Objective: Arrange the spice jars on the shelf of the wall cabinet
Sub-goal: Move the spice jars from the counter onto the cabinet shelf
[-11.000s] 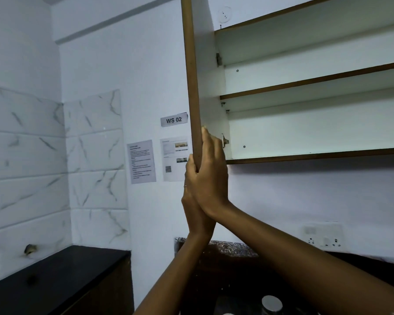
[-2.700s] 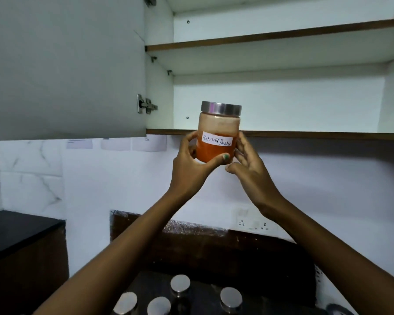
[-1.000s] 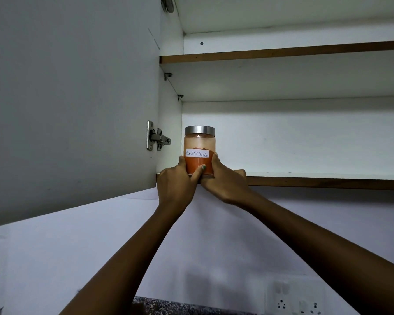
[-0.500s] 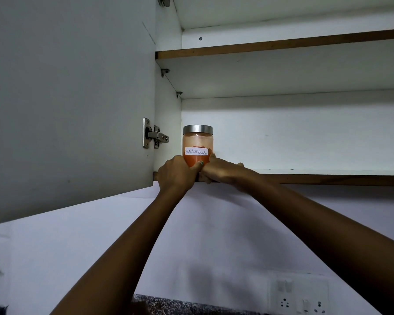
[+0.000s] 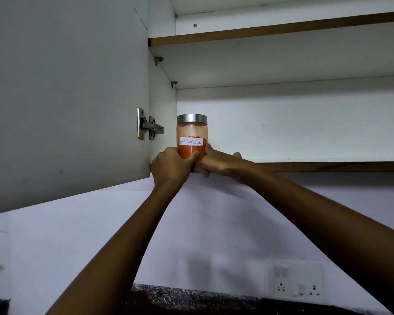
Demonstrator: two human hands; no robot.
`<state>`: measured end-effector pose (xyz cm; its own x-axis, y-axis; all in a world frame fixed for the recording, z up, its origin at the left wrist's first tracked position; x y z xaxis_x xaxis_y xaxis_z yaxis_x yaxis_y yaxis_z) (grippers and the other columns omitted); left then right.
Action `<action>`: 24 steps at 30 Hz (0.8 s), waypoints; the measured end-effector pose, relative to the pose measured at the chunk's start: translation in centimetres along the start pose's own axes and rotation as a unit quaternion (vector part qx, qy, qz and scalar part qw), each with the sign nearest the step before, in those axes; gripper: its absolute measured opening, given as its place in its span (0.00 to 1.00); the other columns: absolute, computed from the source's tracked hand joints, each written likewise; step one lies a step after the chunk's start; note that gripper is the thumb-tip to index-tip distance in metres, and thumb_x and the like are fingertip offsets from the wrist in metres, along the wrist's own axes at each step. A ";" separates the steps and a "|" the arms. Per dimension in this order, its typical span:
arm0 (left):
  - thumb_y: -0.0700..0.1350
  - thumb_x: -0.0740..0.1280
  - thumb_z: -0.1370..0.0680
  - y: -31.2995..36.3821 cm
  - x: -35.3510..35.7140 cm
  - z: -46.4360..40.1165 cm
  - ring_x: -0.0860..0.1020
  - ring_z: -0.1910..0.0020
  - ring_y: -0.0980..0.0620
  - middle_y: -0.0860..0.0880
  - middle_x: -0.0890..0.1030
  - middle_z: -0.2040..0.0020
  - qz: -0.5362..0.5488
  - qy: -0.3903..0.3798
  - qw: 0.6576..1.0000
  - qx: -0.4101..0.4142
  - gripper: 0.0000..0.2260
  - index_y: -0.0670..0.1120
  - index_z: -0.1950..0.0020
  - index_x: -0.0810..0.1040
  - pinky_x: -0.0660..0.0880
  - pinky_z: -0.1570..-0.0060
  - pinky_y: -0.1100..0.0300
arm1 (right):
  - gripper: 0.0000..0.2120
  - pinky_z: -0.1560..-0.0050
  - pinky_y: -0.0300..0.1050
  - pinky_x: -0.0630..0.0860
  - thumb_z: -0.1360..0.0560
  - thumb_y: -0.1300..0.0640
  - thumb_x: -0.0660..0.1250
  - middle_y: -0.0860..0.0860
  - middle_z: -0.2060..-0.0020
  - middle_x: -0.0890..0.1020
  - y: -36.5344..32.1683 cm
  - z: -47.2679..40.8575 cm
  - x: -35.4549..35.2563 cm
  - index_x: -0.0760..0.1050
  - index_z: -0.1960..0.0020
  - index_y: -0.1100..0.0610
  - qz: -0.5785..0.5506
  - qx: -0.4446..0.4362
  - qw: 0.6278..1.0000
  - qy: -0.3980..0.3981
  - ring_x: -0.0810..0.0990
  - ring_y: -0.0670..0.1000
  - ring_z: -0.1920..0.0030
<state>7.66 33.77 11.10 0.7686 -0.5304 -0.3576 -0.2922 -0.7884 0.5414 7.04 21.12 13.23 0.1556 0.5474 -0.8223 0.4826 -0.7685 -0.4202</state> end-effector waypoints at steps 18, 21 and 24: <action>0.51 0.60 0.22 -3.5 -2.3 15.0 0.78 0.48 0.51 0.49 0.82 0.47 0.036 0.005 0.969 0.243 0.14 0.45 0.43 0.78 0.68 0.49 0.63 | 0.23 0.40 0.49 0.60 0.28 0.56 0.55 0.53 0.35 0.71 6.7 13.5 4.8 0.69 0.34 0.57 0.321 -0.149 0.911 0.212 0.68 0.54 0.34; 0.49 0.61 0.22 -2.9 -1.6 19.2 0.79 0.53 0.53 0.51 0.83 0.52 0.081 -0.027 0.966 0.243 0.10 0.46 0.47 0.79 0.69 0.51 0.62 | 0.20 0.44 0.47 0.61 0.27 0.57 0.53 0.51 0.40 0.75 8.3 17.9 5.6 0.73 0.39 0.55 0.355 -0.155 0.901 0.196 0.71 0.52 0.39; 0.46 0.61 0.22 -2.4 -0.4 23.4 0.79 0.56 0.54 0.52 0.83 0.55 0.134 -0.074 0.958 0.242 0.08 0.47 0.49 0.79 0.70 0.52 0.60 | 0.17 0.47 0.50 0.63 0.27 0.59 0.54 0.53 0.47 0.78 9.9 22.1 5.9 0.76 0.44 0.57 0.348 -0.150 0.905 0.194 0.74 0.55 0.46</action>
<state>-5.28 28.54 -7.87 0.5505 -0.7439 -0.3789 -0.7246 -0.6512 0.2258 -6.32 9.41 -4.30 0.7750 0.0844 -0.6262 0.3534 -0.8795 0.3188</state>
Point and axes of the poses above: each hand's wrist, its own z-axis away from the middle knuckle, its own x-axis out of the palm, y = z × x, the point moved 1 cm from there along -z, towards the middle knuckle
